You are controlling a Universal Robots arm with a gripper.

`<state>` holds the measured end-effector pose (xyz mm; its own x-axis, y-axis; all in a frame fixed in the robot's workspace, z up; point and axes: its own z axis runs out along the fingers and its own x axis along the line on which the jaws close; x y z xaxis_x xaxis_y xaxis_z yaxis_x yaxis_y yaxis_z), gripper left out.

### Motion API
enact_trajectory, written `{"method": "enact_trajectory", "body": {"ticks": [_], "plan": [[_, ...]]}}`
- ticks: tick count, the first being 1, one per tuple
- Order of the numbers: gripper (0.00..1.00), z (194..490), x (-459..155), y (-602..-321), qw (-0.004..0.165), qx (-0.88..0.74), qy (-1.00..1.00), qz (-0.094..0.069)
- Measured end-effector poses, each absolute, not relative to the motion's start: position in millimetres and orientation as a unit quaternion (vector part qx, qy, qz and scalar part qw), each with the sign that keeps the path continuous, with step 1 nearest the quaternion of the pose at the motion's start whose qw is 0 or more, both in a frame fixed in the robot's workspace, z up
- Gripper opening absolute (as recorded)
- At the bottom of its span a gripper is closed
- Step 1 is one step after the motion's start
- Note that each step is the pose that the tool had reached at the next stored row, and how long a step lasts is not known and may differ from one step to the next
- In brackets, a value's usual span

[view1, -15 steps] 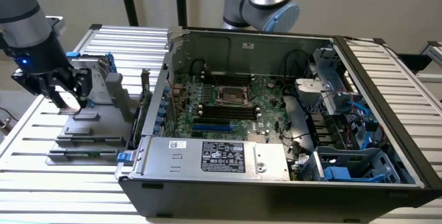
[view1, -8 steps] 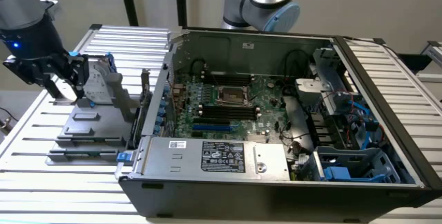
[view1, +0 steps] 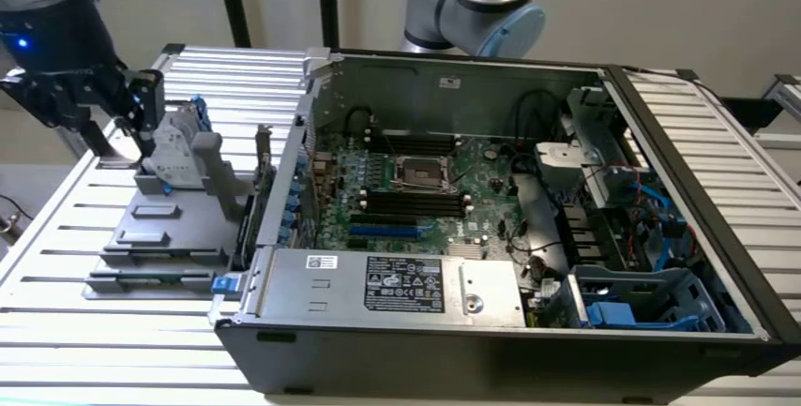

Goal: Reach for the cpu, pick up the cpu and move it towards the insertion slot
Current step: 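Pick up the cpu and move it towards the insertion slot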

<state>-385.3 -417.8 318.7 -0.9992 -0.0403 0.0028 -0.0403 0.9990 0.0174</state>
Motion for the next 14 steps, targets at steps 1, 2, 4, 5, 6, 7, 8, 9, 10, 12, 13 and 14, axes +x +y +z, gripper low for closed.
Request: {"method": "enact_trajectory", "body": {"ticks": [1, 2, 4, 5, 6, 7, 8, 9, 10, 12, 13, 14], "plan": [[0.54, 323.4, -381.4, -417.8, 0.002, 0.020, -1.000, -0.009], [0.54, 327.8, -377.3, -417.8, 0.002, 0.020, -1.000, -0.009], [0.54, 336.9, -369.2, -417.8, 0.002, 0.020, -1.000, -0.009], [0.54, 341.4, -364.9, -417.7, 0.002, 0.020, -1.000, -0.009], [0.54, 346.1, -360.3, -417.7, 0.002, 0.020, -1.000, -0.009], [0.54, 350.0, -356.0, -417.6, 0.002, 0.020, -1.000, -0.009], [0.54, 353.5, -351.5, -417.6, 0.002, 0.020, -1.000, -0.009], [0.54, 356.3, -346.8, -417.6, 0.002, 0.020, -1.000, -0.009], [0.54, 358.7, -342.3, -417.6, 0.002, 0.020, -1.000, -0.009], [0.54, 362.2, -333.1, -417.5, 0.002, 0.020, -1.000, -0.009], [0.54, 363.2, -328.6, -417.4, 0.002, 0.020, -1.000, -0.009], [0.54, 364.4, -323.8, -417.3, 0.002, 0.020, -1.000, -0.009]]}}
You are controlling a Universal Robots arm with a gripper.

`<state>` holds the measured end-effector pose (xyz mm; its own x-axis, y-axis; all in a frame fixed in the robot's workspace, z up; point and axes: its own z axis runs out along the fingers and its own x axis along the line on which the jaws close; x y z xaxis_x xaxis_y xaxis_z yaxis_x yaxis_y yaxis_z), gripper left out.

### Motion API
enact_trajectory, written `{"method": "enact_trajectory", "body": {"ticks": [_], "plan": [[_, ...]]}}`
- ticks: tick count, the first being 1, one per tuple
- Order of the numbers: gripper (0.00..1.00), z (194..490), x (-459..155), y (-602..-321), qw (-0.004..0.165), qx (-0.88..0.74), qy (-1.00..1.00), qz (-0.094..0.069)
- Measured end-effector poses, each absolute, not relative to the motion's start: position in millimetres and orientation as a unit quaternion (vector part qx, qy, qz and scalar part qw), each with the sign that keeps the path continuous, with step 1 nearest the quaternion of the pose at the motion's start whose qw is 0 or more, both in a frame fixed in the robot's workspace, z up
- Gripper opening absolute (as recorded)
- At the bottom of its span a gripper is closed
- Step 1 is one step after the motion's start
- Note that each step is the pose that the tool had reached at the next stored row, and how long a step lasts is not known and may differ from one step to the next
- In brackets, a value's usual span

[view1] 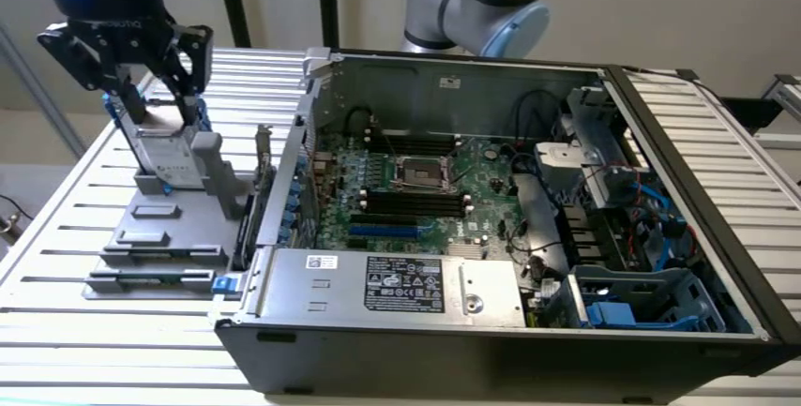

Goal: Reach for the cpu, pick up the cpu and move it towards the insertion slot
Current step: 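Pick up the cpu and move it towards the insertion slot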

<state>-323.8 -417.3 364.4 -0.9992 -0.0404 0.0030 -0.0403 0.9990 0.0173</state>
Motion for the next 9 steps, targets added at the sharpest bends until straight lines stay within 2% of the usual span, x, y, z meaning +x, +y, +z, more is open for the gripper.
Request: {"method": "enact_trajectory", "body": {"ticks": [9], "plan": [[0.54, 368.1, -283.2, -417.2, 0.002, 0.020, -1.000, -0.010]]}}
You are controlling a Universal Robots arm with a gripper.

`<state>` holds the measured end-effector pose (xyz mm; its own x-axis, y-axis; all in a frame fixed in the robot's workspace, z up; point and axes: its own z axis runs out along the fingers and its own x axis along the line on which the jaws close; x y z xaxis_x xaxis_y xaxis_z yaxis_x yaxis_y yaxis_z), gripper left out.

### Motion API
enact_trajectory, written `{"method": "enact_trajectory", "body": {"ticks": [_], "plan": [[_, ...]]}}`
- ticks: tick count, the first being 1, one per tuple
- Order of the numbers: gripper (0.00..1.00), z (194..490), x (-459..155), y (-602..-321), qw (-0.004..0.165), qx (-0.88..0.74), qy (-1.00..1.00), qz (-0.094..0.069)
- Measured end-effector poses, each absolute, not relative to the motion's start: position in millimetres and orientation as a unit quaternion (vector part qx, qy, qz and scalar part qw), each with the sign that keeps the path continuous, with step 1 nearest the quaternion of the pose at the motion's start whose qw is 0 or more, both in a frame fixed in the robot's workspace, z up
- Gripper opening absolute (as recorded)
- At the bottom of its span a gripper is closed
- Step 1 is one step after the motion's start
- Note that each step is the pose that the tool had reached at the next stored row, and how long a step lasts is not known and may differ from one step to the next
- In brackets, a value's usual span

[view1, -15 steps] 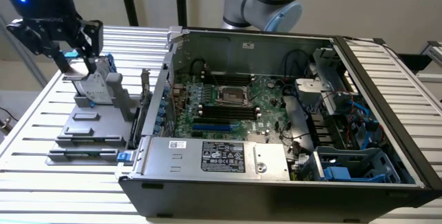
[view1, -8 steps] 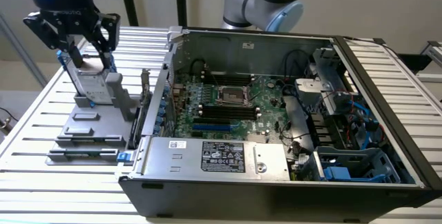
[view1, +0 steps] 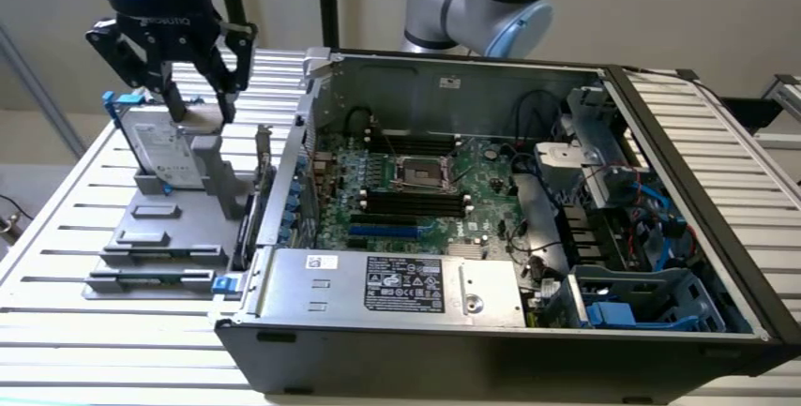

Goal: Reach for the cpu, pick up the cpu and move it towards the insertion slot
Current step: 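Pick up the cpu and move it towards the insertion slot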

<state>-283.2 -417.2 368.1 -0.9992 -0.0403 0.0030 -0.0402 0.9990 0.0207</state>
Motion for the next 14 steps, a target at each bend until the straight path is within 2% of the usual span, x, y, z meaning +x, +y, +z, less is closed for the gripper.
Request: {"method": "enact_trajectory", "body": {"ticks": [14], "plan": [[0.54, 370.2, -219.6, -417.2, 0.002, 0.020, -1.000, -0.016]]}}
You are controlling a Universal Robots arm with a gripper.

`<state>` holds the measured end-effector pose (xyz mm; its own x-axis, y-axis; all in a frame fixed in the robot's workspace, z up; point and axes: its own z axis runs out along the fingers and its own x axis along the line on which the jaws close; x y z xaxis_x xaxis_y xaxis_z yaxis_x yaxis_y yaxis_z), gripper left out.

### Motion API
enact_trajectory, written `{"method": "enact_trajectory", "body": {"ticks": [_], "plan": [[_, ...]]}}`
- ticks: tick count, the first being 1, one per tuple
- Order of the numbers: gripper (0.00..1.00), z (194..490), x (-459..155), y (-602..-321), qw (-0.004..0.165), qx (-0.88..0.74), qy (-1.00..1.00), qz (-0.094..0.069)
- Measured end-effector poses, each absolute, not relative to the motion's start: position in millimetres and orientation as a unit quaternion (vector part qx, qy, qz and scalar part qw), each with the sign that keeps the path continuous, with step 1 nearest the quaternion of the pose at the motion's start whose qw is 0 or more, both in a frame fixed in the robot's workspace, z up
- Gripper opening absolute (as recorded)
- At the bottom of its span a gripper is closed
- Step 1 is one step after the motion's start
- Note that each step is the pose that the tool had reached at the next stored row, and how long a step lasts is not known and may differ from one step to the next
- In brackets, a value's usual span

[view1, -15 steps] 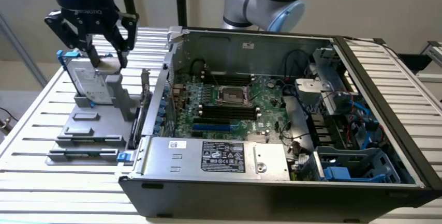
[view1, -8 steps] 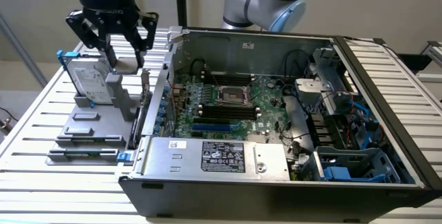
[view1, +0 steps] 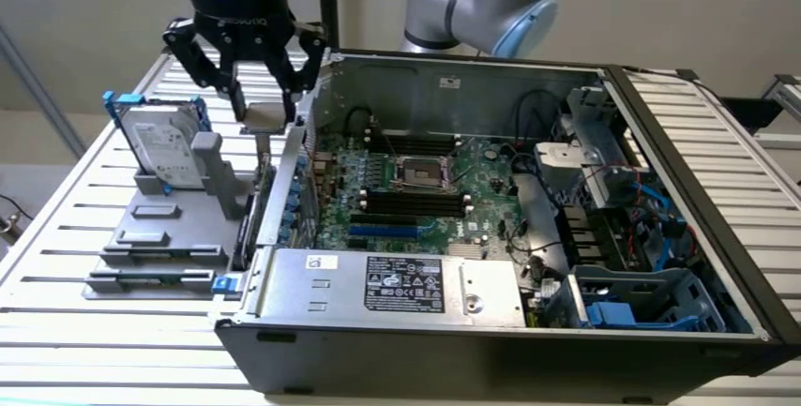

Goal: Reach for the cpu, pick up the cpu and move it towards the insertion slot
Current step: 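Pick up the cpu and move it towards the insertion slot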

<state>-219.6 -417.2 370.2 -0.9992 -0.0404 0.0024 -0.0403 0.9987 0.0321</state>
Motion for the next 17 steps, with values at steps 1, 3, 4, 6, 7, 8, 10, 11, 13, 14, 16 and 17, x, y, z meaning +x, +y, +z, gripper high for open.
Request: {"method": "enact_trajectory", "body": {"ticks": [1, 3, 4, 6, 7, 8, 10, 11, 13, 14, 16, 17], "plan": [[0.54, 370.2, -215.0, -417.2, 0.001, 0.020, -1.000, -0.017], [0.54, 370.3, -205.9, -417.2, 0.001, 0.020, -1.000, -0.018], [0.54, 370.3, -201.5, -417.2, 0.001, 0.020, -1.000, -0.019], [0.54, 370.3, -192.1, -417.2, 0.001, 0.020, -1.000, -0.021], [0.54, 370.3, -187.5, -417.2, 0.001, 0.020, -1.000, -0.023], [0.54, 370.3, -183.1, -417.2, 0.001, 0.020, -0.999, -0.025], [0.54, 370.3, -173.9, -417.2, 0.001, 0.020, -0.999, -0.029], [0.54, 370.3, -169.3, -417.2, 0.001, 0.020, -0.999, -0.031], [0.54, 370.3, -160.3, -417.2, 0.001, 0.020, -0.999, -0.034], [0.54, 370.3, -156.0, -417.2, 0.001, 0.020, -0.999, -0.036], [0.54, 370.3, -146.9, -417.2, 0.001, 0.020, -0.999, -0.038], [0.54, 370.3, -142.3, -417.2, 0.001, 0.020, -0.999, -0.039]]}}
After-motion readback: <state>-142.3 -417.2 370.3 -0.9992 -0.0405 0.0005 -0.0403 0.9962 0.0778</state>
